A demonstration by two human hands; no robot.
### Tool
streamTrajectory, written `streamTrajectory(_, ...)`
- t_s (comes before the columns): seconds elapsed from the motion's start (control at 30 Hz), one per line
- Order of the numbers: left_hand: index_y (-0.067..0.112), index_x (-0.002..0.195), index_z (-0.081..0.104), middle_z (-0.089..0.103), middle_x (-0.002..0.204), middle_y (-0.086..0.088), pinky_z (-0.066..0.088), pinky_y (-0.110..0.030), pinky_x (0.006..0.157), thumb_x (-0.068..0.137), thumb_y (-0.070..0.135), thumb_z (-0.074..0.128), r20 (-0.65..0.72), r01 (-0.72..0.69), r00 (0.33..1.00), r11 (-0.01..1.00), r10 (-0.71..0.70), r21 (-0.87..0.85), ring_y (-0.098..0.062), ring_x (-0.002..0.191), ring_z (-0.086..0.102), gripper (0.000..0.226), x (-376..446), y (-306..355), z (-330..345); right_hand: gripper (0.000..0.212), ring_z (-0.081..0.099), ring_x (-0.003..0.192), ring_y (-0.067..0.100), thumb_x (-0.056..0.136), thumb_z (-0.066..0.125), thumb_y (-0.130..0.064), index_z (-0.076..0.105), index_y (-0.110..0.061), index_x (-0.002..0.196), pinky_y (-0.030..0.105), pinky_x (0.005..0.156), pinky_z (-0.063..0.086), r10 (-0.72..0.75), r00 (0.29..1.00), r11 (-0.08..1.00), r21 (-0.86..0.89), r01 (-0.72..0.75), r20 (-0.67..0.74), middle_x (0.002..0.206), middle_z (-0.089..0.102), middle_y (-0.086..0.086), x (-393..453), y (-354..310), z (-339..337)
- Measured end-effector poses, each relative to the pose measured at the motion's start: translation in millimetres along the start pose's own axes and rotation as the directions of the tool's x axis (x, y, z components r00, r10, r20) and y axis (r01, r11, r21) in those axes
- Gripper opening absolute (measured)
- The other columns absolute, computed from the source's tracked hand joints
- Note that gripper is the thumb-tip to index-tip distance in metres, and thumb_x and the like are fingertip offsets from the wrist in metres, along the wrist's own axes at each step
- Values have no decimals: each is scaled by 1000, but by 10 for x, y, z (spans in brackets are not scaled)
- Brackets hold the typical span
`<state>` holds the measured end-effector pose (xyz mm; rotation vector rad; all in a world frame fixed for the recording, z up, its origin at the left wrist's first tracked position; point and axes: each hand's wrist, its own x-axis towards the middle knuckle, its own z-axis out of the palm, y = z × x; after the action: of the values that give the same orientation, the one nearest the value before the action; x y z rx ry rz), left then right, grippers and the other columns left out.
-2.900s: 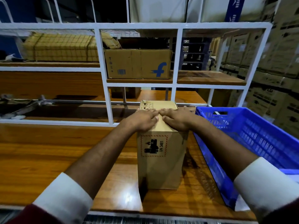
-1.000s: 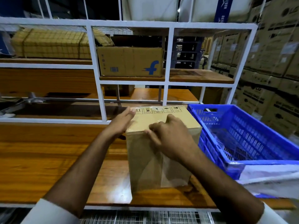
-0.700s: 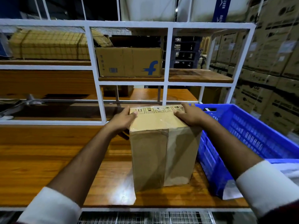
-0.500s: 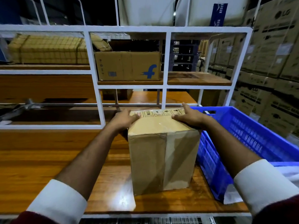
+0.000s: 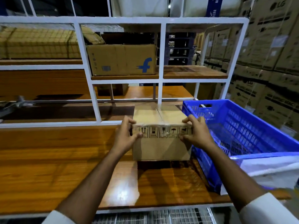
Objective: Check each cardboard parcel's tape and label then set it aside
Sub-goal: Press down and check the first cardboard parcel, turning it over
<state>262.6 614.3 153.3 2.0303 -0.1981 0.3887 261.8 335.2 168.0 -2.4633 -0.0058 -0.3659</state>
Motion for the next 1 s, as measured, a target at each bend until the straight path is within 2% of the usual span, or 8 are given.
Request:
streamTrajectory(0.1,25,105,45,61,112,12,62,-31,68,80,12,79,20,29,999,998,-30,64,-9,100,65,44,-234,-329,182,64,50,95,23,58,91,-12,55,-23,110,34,77,49,21,1000,1000,-10,-21,-10,110,36,5,-190,231,333)
streamTrajectory(0.2,20,104,47,64,104,12,58,-20,64,85,9,74,61,2,998,995,-8,95,-3,94,67,34,-445,-583,307,60,52,92,24,63,88,-9,52,-23,109,31,68,47,22,1000,997,-74,-22,-3,109,34,2,-319,404,568)
streamTrajectory(0.3,22,109,47,65,112,7,58,-19,70,86,13,74,89,-12,996,990,-1,141,-10,106,66,37,-474,-632,325,57,54,96,22,71,84,-9,48,-27,111,18,63,38,15,1000,992,-123,-18,-25,112,30,0,-354,456,638)
streamTrajectory(0.4,30,134,45,37,155,-4,46,-40,103,84,29,75,131,-37,991,925,-14,379,-23,140,39,58,-368,-550,331,53,47,119,25,75,82,-21,51,-31,116,28,80,44,-70,995,937,-347,43,-66,132,30,4,-329,300,602)
streamTrajectory(0.5,31,146,39,17,163,-3,20,-36,116,88,27,72,236,-132,972,874,21,467,-21,151,10,67,-271,-437,367,63,39,130,22,82,75,-30,45,-36,138,41,105,40,-256,963,818,-513,261,81,144,35,3,-314,75,659)
streamTrajectory(0.57,26,145,43,26,160,-4,20,-33,118,92,21,67,303,-206,952,840,53,501,-19,150,13,58,-231,-391,445,62,43,124,21,90,66,-28,38,-34,144,40,101,42,-303,941,781,-525,337,154,137,43,2,-311,9,752)
streamTrajectory(0.77,21,146,43,32,158,-3,19,-34,120,95,18,62,322,-236,944,840,78,489,-16,149,17,55,-2,-348,765,48,51,111,23,92,62,-17,48,-27,137,38,87,46,-273,958,787,-553,275,87,121,52,3,-84,167,769)
streamTrajectory(1.0,18,144,44,33,158,-5,23,-40,120,95,19,60,368,-231,929,831,34,507,-18,149,19,51,483,-275,1045,46,50,110,25,88,65,-12,51,-25,130,42,93,48,-193,979,814,-545,199,69,119,52,4,384,325,778)
